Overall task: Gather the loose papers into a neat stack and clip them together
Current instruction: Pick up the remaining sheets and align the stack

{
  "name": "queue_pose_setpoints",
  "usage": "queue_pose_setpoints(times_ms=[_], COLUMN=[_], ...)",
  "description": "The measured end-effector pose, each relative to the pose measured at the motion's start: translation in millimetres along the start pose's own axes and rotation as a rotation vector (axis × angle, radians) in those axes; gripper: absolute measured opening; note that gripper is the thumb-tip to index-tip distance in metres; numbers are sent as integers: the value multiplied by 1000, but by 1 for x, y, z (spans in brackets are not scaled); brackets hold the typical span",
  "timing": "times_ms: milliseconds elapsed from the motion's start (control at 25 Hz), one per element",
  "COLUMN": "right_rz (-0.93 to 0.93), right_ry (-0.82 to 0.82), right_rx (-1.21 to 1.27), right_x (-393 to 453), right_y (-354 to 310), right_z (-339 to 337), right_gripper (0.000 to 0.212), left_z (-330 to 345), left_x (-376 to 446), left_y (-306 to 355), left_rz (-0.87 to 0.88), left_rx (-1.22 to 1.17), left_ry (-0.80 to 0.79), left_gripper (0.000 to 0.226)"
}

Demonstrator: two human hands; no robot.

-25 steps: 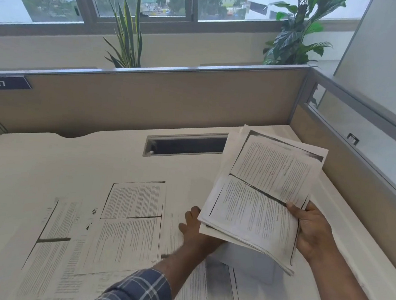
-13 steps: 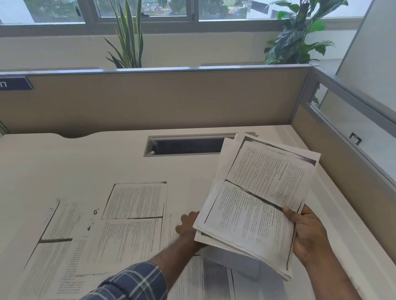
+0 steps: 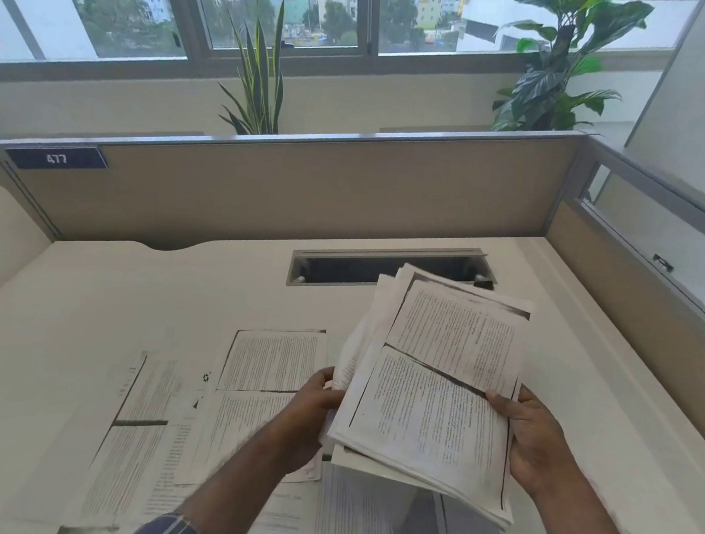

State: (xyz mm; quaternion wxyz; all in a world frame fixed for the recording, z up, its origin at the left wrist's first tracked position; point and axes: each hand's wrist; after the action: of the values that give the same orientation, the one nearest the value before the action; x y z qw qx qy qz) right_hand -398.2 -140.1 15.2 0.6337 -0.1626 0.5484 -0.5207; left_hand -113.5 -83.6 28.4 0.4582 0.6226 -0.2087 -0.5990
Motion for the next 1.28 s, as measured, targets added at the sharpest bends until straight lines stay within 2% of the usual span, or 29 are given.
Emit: queue_pose_setpoints(times_ms=[120, 240, 320, 440, 520, 640, 800, 960, 1000, 1080, 1160, 1280], right_rz=[59, 19, -53, -138, -171, -216, -192, -107, -80, -100, -195, -336], right_ry=[-21, -52, -52, -42, -44, -57, -118, -393, -455, -475, -435, -437], right_rx=[-101, -243, -362, -537, -583, -604, -500, -238, -219, -267, -345, -394], right_x=[-1, -6, -11, -13, -14, -17, -27, -34, -39, -52, -66, -84], right_y=[27, 50, 62, 77, 80, 78, 67, 43, 37, 27, 20, 15], right_z=[23, 41, 48, 55, 59, 64, 65, 64, 67, 78, 93, 114], right_gripper=[31, 27, 26, 28, 28, 26, 28, 60, 63, 54, 44, 30], left_z=[-20, -39, -51, -59, -58, -50, -47, -66, -72, -82, -89, -95], left_x=[-8, -9, -9, -11, -14, -18, -28, -44, -48, -54, -62, -73], left_y=[10, 17, 17, 16, 13, 8, 12, 24, 27, 32, 36, 45], left_rz=[-60, -94, -94, -85, -91, -76, 76, 205, 220, 269, 337, 475], left_rx=[-114, -134, 51, 406, 498, 449, 328, 229, 228, 244, 219, 140], left_ry=[-77, -30, -18, 45, 68, 95, 199, 85, 54, -4, -37, 71], left_gripper=[46, 48, 49, 30, 34, 43, 46, 51, 53, 50, 42, 37])
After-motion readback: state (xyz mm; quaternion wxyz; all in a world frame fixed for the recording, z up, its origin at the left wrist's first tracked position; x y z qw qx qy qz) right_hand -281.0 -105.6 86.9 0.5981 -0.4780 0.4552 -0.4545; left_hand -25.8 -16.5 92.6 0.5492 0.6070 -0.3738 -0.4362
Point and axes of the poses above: each hand's wrist, its own x-axis towards the middle knuckle, its own z-axis out of the palm, y = z × x, and after that the axes turned 14 degrees about y, right-handed
